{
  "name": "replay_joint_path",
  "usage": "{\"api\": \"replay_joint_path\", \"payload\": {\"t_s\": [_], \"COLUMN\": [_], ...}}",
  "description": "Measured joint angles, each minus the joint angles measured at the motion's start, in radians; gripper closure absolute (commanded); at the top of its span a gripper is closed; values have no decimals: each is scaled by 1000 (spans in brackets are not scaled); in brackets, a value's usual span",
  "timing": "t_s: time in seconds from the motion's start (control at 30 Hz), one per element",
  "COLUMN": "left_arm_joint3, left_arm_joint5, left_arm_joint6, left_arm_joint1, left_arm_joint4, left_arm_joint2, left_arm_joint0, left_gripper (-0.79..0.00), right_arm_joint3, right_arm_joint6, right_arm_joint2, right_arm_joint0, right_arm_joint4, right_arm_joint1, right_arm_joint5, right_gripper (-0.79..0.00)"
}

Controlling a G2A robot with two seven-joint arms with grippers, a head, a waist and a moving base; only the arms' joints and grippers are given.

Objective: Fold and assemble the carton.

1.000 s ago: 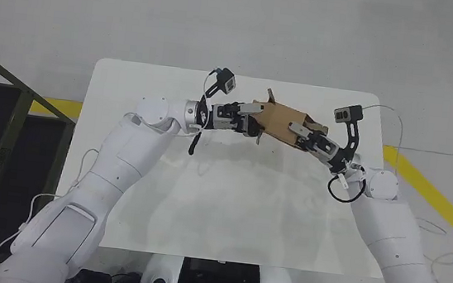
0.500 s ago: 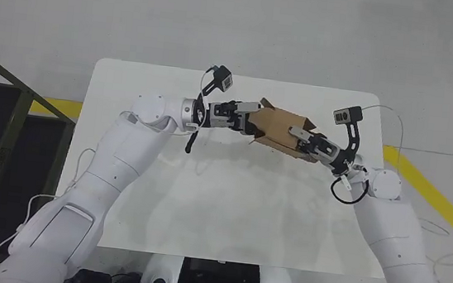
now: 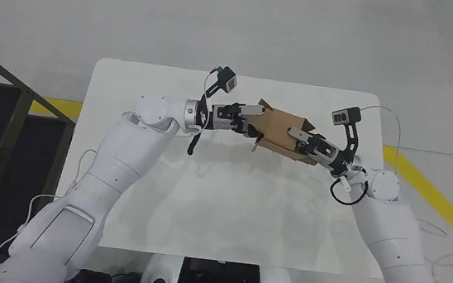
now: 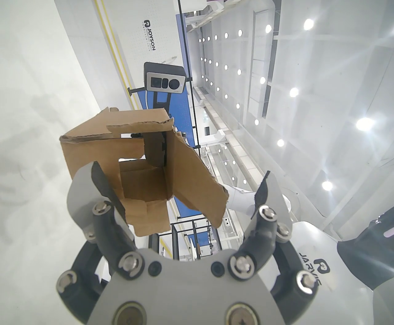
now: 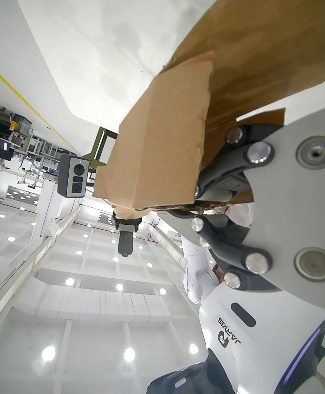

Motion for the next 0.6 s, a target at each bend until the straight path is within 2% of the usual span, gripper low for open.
{"api": "replay_joint_path", "payload": {"t_s": [0.6], "left_arm_joint3": [17], "left_arm_joint5": [5], "left_arm_joint6": [3], "left_arm_joint1": [-7], "left_arm_joint4": [4], "left_arm_joint2": [18], "left_arm_joint0": [-19], "left_gripper": [-785], "right_arm_joint3": [16], "right_arm_joint6": [12], "right_arm_joint2": [-8], "right_arm_joint0": [5], "right_arm_joint4": [14], "right_arm_joint1": [-8], "right_arm_joint5": [6], "right_gripper": [0]}}
